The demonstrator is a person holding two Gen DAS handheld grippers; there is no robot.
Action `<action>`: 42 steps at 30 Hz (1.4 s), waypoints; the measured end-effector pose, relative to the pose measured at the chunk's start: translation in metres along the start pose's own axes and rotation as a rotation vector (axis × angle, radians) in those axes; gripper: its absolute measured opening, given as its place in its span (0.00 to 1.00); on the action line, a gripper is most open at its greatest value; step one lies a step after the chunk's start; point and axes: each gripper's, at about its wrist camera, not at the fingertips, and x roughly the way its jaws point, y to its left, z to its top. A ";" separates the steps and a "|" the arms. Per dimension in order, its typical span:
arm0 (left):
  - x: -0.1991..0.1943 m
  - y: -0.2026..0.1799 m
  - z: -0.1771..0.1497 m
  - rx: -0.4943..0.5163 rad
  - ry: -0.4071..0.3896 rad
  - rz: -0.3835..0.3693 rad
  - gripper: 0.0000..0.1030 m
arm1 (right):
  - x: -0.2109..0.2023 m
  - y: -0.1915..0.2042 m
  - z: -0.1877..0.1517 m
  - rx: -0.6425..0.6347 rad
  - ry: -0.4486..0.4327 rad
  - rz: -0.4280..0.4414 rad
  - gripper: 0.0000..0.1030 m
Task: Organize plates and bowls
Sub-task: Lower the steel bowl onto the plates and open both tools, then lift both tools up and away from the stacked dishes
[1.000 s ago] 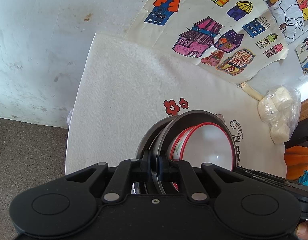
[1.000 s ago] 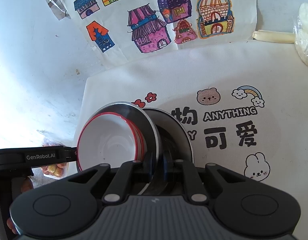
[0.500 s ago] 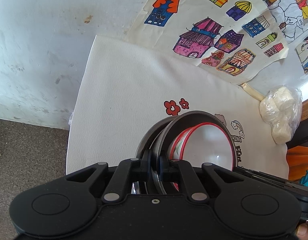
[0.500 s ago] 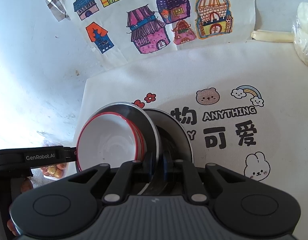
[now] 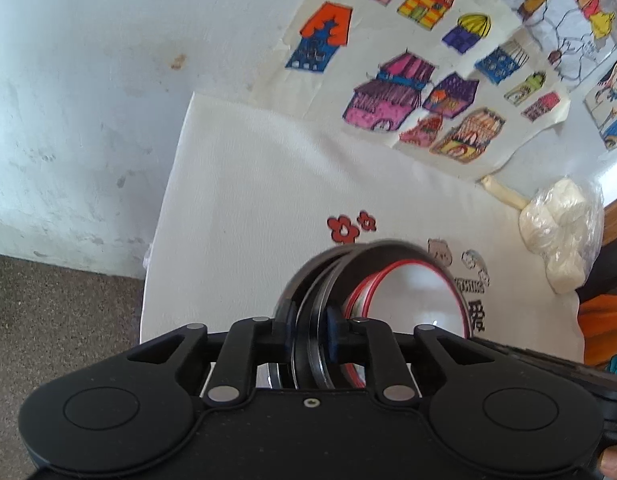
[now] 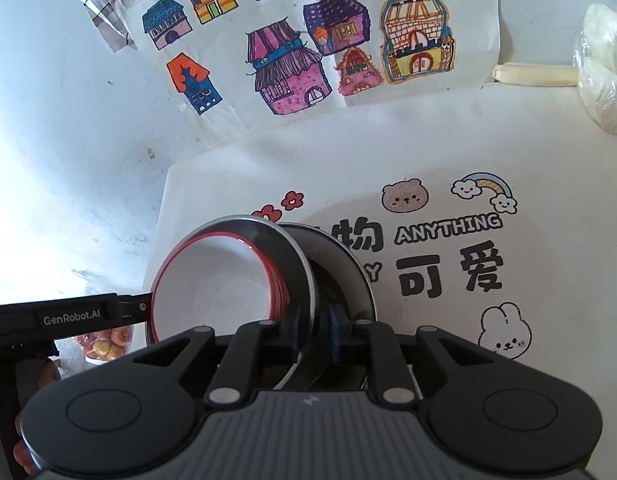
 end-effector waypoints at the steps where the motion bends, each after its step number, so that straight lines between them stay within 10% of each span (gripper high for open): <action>1: -0.003 0.000 0.000 -0.001 -0.014 0.002 0.26 | -0.001 0.000 -0.001 -0.004 -0.003 -0.004 0.19; 24: -0.019 -0.001 -0.013 0.029 -0.103 0.046 0.48 | -0.026 -0.005 -0.018 -0.041 -0.110 -0.049 0.58; 42: -0.057 -0.016 -0.045 0.130 -0.230 0.077 0.84 | -0.065 -0.017 -0.045 0.010 -0.239 0.005 0.82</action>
